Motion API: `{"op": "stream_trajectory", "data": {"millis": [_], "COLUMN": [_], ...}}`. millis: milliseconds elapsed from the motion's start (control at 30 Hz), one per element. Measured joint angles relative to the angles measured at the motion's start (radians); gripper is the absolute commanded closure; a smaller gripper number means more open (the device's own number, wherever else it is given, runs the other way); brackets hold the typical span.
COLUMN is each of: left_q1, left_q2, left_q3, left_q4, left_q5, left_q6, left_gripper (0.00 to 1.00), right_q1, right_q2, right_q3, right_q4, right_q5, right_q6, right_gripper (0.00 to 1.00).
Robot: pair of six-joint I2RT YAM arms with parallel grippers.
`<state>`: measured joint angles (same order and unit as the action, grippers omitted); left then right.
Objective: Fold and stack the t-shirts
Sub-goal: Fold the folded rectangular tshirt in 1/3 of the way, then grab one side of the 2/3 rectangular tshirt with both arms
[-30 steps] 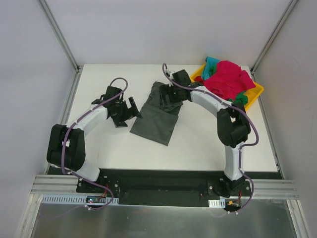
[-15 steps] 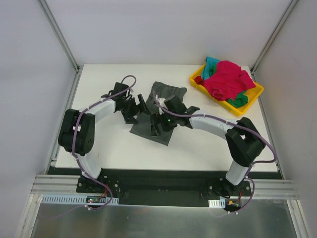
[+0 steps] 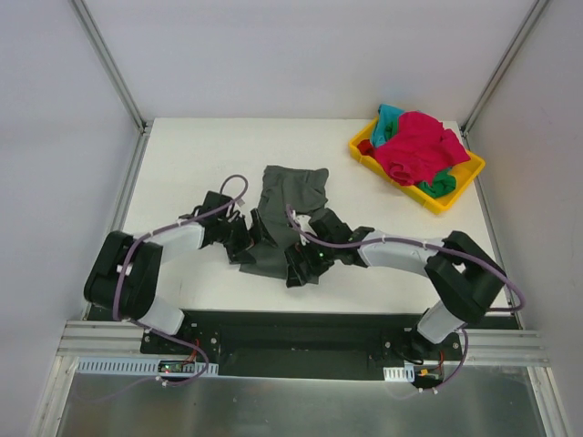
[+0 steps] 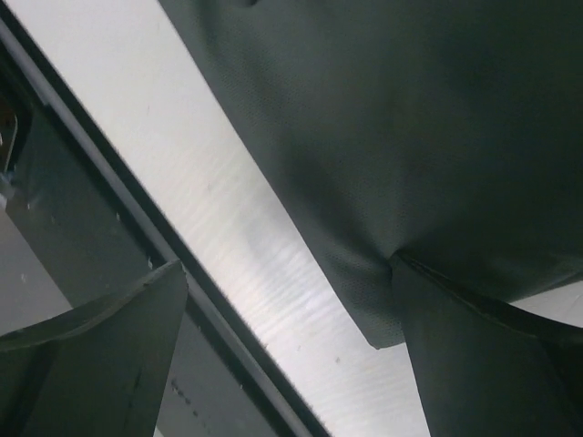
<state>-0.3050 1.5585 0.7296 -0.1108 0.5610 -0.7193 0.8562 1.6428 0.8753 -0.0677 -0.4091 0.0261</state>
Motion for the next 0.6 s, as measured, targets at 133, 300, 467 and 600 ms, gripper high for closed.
{"op": "stream_trajectory", "data": {"millis": [133, 300, 467, 600], "left_q1": [-0.097, -0.18, -0.179, -0.148], "left_q2": [-0.19, -0.392, -0.509, -0.504], "left_q3": [-0.179, -0.282, -0.235, -0.095], "left_q4": [0.004, -0.089, -0.235, -0.284], "left_q5": [0.015, 0.006, -0.114, -0.193], "left_q6": [-0.029, -0.058, -0.042, -0.008], "left_gripper": [0.01, 0.01, 0.01, 0.01], "right_q1": [0.058, 0.109, 0.089, 0.004], "right_q2": [-0.132, -0.309, -0.427, -0.405], "right_q3": [-0.121, -0.2, -0.157, -0.042], "right_q4": [-0.029, -0.144, -0.191, -0.205], "right_q5": [0.005, 0.04, 0.153, 0.204], "right_q6": [0.028, 0.084, 0.117, 0.109], "right_gripper": [0.04, 0.04, 0.04, 0.04]}}
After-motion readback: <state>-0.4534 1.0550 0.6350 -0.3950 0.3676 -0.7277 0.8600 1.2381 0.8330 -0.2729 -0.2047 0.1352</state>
